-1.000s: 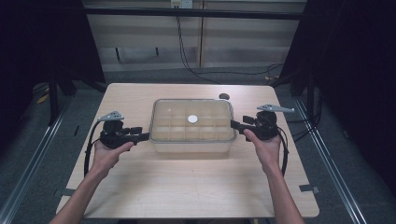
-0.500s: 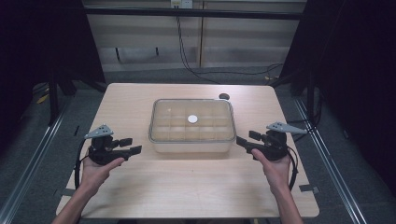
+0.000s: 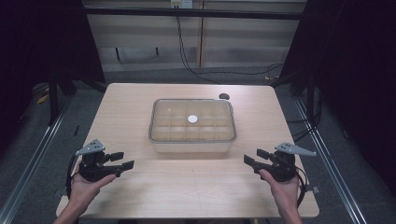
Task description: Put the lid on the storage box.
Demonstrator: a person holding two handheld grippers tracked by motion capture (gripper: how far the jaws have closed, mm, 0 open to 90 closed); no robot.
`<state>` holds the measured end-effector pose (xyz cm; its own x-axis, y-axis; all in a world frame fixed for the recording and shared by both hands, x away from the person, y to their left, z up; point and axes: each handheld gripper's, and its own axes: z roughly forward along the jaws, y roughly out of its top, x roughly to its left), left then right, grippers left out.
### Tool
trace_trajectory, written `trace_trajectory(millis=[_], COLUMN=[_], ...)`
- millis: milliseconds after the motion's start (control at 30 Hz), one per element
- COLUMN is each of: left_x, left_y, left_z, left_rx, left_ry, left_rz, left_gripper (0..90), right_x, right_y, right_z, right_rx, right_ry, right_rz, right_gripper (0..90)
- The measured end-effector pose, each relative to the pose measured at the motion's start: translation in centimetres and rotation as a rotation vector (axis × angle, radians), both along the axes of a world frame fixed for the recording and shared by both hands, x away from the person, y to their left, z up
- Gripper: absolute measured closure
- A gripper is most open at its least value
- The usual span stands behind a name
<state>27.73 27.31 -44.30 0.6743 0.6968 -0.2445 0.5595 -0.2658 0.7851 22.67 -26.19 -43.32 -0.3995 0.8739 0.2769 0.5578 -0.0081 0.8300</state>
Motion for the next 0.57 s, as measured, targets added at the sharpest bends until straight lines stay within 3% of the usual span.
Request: trace_trajectory(millis=[33, 133, 267, 300, 367, 567], left_x=[-0.8, -1.4, -2.5, -2.9, -3.3, -3.8], left_y=[0.2, 0.3, 0.2, 0.1, 0.0, 0.0], left_z=[-0.4, -0.8, -1.9, -2.1, -2.0, -1.9], left_rx=[-0.01, -0.01, 0.014, 0.039, 0.048, 0.046], left_ry=[0.009, 0.013, 0.046, 0.038, 0.023, 0.018], left_rz=[0.006, 0.008, 0.009, 0.001, 0.004, 0.004], left_gripper=[35.5, 34.7, 33.2, 32.3, 32.1, 30.4], right_x=[-0.7, -1.4, -2.5, -2.7, -2.9, -3.2], right_y=[-0.2, -0.4, -0.5, -0.6, -0.7, -1.2], right_z=[-0.3, -0.5, -1.3, -1.5, -1.6, -2.1], right_rx=[-0.004, 0.006, 0.001, -0.002, -0.006, -0.007], right_ry=[-0.002, -0.001, 0.004, 0.005, -0.004, -0.004], right_rz=[-0.005, -0.008, -0.012, -0.012, -0.027, -0.046], right_gripper=[33.7, 33.4, 32.8, 32.3, 32.0, 30.2])
